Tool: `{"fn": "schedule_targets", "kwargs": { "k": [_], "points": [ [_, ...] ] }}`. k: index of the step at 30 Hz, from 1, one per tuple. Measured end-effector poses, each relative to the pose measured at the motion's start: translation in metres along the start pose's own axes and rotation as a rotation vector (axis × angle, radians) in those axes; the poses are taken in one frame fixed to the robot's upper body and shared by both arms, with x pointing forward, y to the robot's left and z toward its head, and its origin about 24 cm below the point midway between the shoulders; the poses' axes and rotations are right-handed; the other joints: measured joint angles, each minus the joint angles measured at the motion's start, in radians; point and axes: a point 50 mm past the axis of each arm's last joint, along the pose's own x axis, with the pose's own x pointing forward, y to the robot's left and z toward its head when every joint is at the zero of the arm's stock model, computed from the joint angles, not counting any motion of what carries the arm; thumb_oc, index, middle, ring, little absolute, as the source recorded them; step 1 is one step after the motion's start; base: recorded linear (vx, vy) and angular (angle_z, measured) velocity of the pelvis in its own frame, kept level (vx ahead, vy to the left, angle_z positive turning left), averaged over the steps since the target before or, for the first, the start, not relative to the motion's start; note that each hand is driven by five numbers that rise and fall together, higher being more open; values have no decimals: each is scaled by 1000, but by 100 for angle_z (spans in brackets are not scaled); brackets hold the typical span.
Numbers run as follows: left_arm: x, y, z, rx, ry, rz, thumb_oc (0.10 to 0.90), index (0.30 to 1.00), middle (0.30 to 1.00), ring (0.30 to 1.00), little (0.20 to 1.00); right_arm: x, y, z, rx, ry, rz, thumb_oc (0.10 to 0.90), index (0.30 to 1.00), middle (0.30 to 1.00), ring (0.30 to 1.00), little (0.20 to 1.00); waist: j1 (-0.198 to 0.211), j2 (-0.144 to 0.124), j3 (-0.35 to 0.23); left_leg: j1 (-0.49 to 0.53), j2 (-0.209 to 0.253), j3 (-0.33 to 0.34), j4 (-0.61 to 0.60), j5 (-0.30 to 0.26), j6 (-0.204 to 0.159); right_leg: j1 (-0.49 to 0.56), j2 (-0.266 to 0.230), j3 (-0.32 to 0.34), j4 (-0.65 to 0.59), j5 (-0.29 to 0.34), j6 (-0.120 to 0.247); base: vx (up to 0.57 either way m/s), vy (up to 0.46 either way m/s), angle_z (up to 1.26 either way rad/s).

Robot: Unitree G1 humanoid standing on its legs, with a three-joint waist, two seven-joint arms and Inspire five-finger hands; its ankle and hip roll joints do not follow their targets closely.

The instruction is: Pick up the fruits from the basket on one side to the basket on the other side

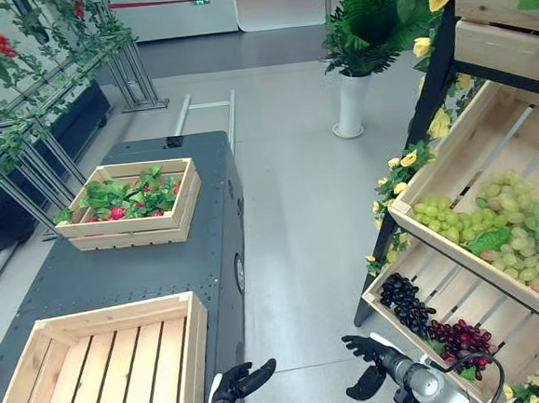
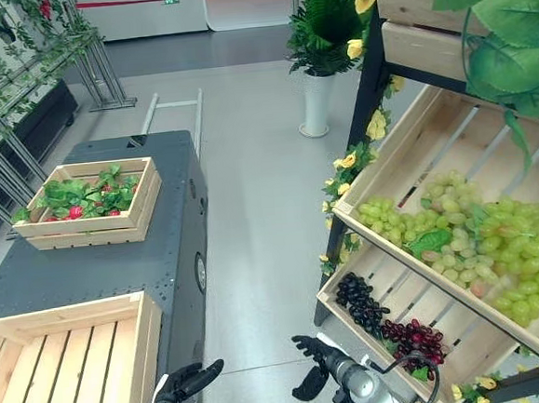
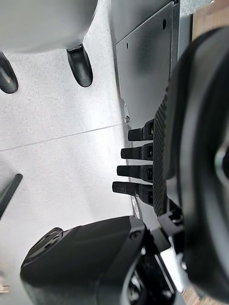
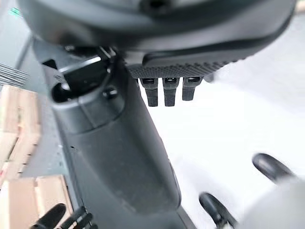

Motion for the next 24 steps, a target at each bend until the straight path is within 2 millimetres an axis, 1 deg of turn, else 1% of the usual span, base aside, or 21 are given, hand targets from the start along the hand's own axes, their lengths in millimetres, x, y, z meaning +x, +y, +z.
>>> {"fn": "schedule_targets", "kwargs": {
  "k": [2,4,5,6,10,12,17,24],
  "points": [
    [-1,-1,-3,1,4,-10,800,900,900,900,900,1,2,-4,40,10,-6,800,900,900,900,900,6,3,-2,0,2,-1,0,-1,1,1,2,0,-2,-1,-1,33,-11,4],
    [-3,-2,-7,22,11,-29,800,900,900,900,900,0,2,-16,141,38,-28,800,900,900,900,900,11,9,-7,1,2,-7,0,-1,1,3,3,-3,-2,-2,-3,33,-8,5],
    [-3,-2,-7,24,10,-33,800,900,900,900,900,-1,2,-19,173,50,-37,800,900,900,900,900,13,11,-8,1,2,-11,0,-1,1,3,3,-4,-2,-2,-3,24,-1,5],
    [-3,-3,-6,39,5,-43,800,900,900,900,900,-2,1,-27,223,83,-54,800,900,900,900,900,18,16,-11,1,2,-14,0,-1,1,4,3,-6,-2,-2,-3,24,2,4],
    [-3,-6,-4,118,-22,-89,800,900,900,900,900,-8,0,-46,346,142,-91,800,900,900,900,900,16,24,-16,6,2,-22,0,0,1,12,2,-18,-2,-3,-4,19,3,5],
    [-3,-8,-2,140,-34,-108,800,900,900,900,900,-10,0,-51,349,164,-95,800,900,900,900,900,16,25,-16,8,2,-23,0,0,0,15,3,-19,-2,-4,-5,8,0,2],
    [-3,-10,-1,164,-47,-147,800,900,900,900,900,-11,0,-54,349,168,-98,800,900,900,900,900,14,30,-19,7,3,-27,0,1,-2,15,7,-20,-2,-5,-7,0,0,0],
    [-3,-11,-1,184,-49,-157,800,900,900,900,900,-13,0,-58,350,187,-101,800,900,900,900,900,16,38,-24,6,3,-28,0,1,-2,15,8,-24,-2,-5,-14,0,0,0]
  ]
}}
